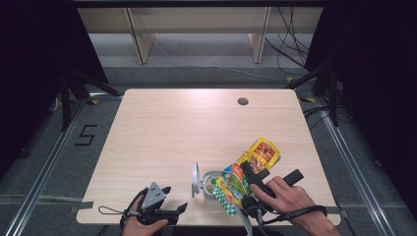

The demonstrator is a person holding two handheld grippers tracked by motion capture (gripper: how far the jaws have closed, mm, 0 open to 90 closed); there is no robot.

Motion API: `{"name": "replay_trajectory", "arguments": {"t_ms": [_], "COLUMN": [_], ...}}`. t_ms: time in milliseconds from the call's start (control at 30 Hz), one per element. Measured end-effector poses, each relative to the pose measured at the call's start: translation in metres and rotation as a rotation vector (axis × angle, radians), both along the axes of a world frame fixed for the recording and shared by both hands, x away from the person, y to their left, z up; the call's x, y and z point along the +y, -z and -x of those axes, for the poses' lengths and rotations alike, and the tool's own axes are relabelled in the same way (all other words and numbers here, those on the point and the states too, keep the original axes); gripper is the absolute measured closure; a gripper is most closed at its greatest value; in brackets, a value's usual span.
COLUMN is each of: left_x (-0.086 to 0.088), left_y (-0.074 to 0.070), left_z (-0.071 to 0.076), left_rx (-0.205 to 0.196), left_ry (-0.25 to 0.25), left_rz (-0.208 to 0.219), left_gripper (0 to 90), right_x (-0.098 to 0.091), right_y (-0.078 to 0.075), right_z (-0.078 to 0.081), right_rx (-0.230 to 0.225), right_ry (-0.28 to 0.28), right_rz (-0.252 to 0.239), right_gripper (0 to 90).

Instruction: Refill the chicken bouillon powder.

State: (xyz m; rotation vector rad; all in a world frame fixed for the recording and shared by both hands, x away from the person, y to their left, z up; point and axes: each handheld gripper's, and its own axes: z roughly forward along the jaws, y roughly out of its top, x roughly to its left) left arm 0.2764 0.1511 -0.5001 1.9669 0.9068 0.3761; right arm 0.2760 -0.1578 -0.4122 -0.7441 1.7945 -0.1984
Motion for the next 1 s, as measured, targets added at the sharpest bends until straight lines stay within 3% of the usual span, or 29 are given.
{"name": "replay_trajectory", "arguments": {"t_ms": [333,367,533,567,600,667,867,933,967,1000], "left_x": [0.0,0.0,0.0,0.001,0.001,0.001,0.0,0.0,0.001,0.0], "left_y": [0.0,0.0,-0.001,0.0,-0.001,-0.001,-0.001,-0.001,0.0,0.0], "left_z": [0.0,0.0,0.001,0.0,0.001,0.001,0.001,0.001,0.0,0.0], "left_rx": [-0.002,-0.004,0.0,-0.003,-0.002,-0.004,-0.003,0.001,-0.002,-0.002], "left_ry": [0.001,0.002,-0.01,-0.003,-0.005,-0.006,-0.008,-0.009,-0.001,-0.003], "left_rz": [0.004,0.004,0.001,0.002,0.001,0.001,0.002,0.0,0.006,0.008], "left_gripper": [20.3,20.3,20.3,20.3,20.3,20.3,20.3,20.3,20.3,20.3], "right_x": [-0.001,-0.001,-0.008,-0.011,-0.015,-0.024,-0.038,-0.04,-0.038,-0.039], "right_y": [0.0,-0.002,-0.002,-0.004,-0.002,-0.002,0.001,0.0,-0.004,0.0], "right_z": [0.001,-0.001,-0.004,-0.006,-0.007,-0.012,-0.019,-0.021,-0.021,-0.02], "right_rx": [0.017,0.018,0.062,0.09,0.12,0.154,0.181,0.178,0.192,0.196], "right_ry": [0.014,-0.009,0.003,0.013,0.011,-0.001,0.024,-0.011,-0.023,-0.019], "right_rz": [-0.032,-0.007,-0.094,-0.119,-0.182,-0.229,-0.27,-0.288,-0.269,-0.316], "right_gripper": [53.2,53.2,53.2,53.2,53.2,53.2,53.3,53.2,53.3,53.3]}}
